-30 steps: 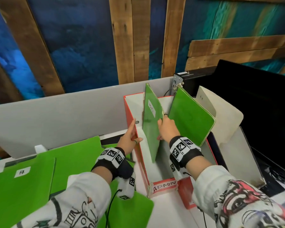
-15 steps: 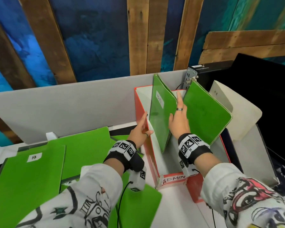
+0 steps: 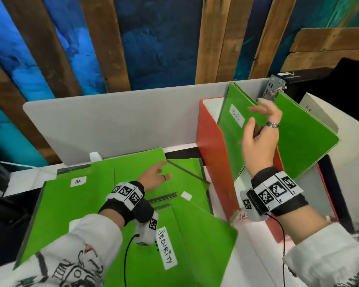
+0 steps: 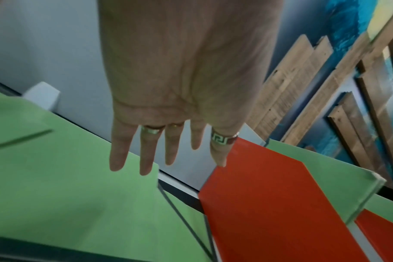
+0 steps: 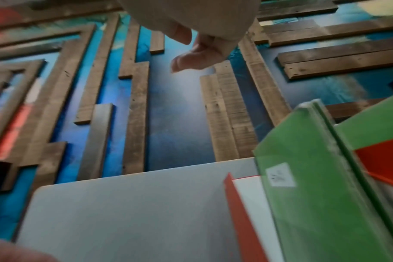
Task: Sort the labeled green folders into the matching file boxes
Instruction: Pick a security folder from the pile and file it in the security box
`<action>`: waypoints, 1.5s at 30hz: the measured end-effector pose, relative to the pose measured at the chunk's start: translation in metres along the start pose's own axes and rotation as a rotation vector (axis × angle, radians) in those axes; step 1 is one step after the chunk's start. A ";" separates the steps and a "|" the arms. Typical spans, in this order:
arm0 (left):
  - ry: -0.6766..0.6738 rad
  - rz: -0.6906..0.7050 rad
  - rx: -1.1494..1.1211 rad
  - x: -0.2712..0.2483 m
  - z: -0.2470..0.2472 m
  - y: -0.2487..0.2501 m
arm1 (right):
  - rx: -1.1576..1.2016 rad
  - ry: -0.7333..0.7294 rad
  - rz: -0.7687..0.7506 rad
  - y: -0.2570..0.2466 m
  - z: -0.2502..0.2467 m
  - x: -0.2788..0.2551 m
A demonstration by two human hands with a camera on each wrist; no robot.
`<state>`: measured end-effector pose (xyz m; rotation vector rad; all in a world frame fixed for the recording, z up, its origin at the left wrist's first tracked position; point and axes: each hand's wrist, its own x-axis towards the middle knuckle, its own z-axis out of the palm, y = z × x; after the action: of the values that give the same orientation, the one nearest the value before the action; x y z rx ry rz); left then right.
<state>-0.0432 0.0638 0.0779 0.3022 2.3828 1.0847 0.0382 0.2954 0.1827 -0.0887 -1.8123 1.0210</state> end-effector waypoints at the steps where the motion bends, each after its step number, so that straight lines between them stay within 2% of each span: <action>1: 0.010 -0.023 0.001 -0.004 -0.008 -0.012 | 0.021 -0.031 -0.011 -0.010 0.008 -0.007; 4: 0.032 -0.079 0.008 -0.019 -0.029 -0.046 | 0.032 -0.167 0.003 -0.027 0.036 -0.040; 7: 0.017 -0.109 0.048 -0.035 -0.043 -0.080 | -0.058 -0.365 0.078 -0.019 0.059 -0.084; 13: -0.007 -0.214 0.240 -0.065 -0.055 -0.150 | -0.448 -0.843 0.338 0.019 0.088 -0.171; 17: -0.074 -0.256 0.308 -0.076 -0.053 -0.180 | -0.542 -1.059 0.578 0.039 0.090 -0.208; 19: -0.112 -0.265 0.336 -0.080 -0.048 -0.186 | -0.559 -1.095 0.681 0.043 0.089 -0.219; 21: -0.139 -0.279 0.382 -0.083 -0.044 -0.191 | -0.530 -1.069 0.799 0.044 0.087 -0.225; 25: -0.179 -0.292 0.360 -0.083 -0.042 -0.196 | -0.288 -1.056 1.105 0.031 0.088 -0.226; 27: -0.185 -0.288 0.324 -0.083 -0.042 -0.197 | -0.190 -1.081 1.168 0.023 0.087 -0.224; 31: -0.172 -0.282 0.298 -0.084 -0.042 -0.197 | -0.080 -1.040 1.228 0.018 0.080 -0.220; 35: -0.120 -0.237 0.352 -0.078 -0.042 -0.192 | -0.043 -1.017 1.197 0.021 0.070 -0.209; 37: -0.073 -0.170 0.358 -0.072 -0.038 -0.184 | -0.039 -1.056 1.144 0.015 0.064 -0.198; 40: -0.096 -0.041 0.320 -0.065 -0.028 -0.159 | -0.043 -1.077 1.045 0.008 0.057 -0.177; 45: -0.206 0.087 -0.052 -0.056 -0.013 -0.134 | -0.092 -1.024 0.796 0.001 0.053 -0.142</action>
<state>-0.0016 -0.0552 0.0036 0.4794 2.1736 1.0966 0.0650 0.1957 0.0712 -0.4327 -2.8617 1.7281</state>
